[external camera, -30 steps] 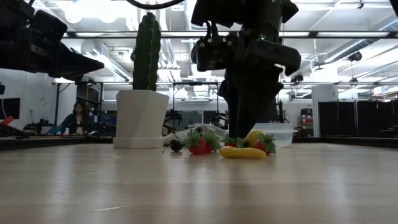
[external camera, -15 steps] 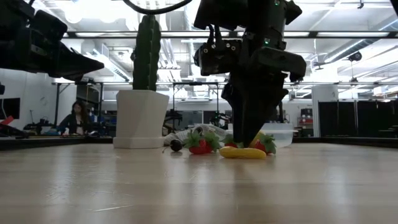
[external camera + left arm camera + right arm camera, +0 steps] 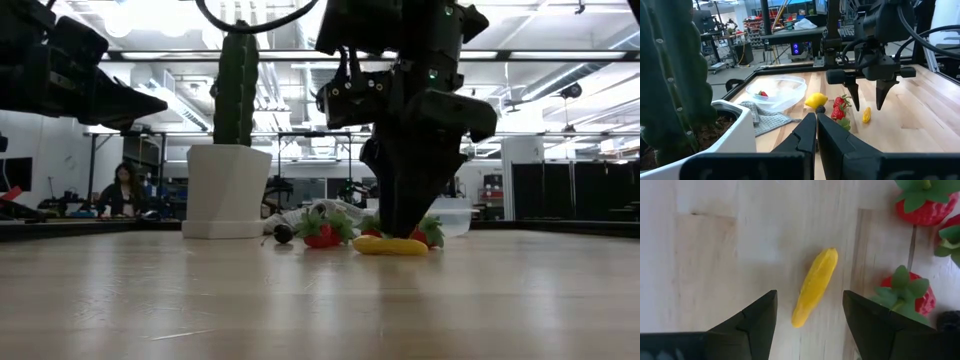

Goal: Pick and placing Produce into tupperware
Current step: Put the corn into the transparent bin

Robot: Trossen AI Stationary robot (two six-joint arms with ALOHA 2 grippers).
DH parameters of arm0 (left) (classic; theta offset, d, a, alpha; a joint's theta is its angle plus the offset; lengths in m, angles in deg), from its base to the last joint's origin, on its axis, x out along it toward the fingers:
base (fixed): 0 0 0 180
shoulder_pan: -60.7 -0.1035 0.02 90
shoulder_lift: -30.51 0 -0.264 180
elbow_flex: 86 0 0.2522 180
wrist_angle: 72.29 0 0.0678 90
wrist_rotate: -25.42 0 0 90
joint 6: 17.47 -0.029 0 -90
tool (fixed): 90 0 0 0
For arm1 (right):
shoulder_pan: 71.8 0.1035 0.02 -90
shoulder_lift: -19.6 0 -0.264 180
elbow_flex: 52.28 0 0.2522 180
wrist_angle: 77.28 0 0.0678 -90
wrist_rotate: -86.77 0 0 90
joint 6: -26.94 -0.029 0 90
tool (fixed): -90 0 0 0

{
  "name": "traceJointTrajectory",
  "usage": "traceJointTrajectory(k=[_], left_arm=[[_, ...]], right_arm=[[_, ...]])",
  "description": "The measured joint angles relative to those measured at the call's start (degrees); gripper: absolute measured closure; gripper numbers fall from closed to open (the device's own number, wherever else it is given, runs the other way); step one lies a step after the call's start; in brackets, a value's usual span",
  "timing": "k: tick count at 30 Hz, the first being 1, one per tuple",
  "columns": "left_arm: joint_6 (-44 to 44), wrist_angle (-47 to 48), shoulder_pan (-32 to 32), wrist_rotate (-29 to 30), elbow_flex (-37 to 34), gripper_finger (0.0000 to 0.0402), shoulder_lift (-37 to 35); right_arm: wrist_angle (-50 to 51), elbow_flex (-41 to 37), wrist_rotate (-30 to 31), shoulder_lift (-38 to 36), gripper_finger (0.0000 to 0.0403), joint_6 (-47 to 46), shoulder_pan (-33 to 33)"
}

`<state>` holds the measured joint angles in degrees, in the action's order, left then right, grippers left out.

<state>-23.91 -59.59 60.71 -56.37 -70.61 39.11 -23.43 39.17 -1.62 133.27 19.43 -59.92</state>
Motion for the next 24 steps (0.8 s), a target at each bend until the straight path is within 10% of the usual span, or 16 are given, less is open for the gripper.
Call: traceJointTrajectory(k=[24], left_arm=[[0.00,0.01,0.00,-0.01,0.00,0.0402,0.00]], right_arm=[[-3.67,-3.21,-0.02,0.02,0.0184,-1.72,0.13]])
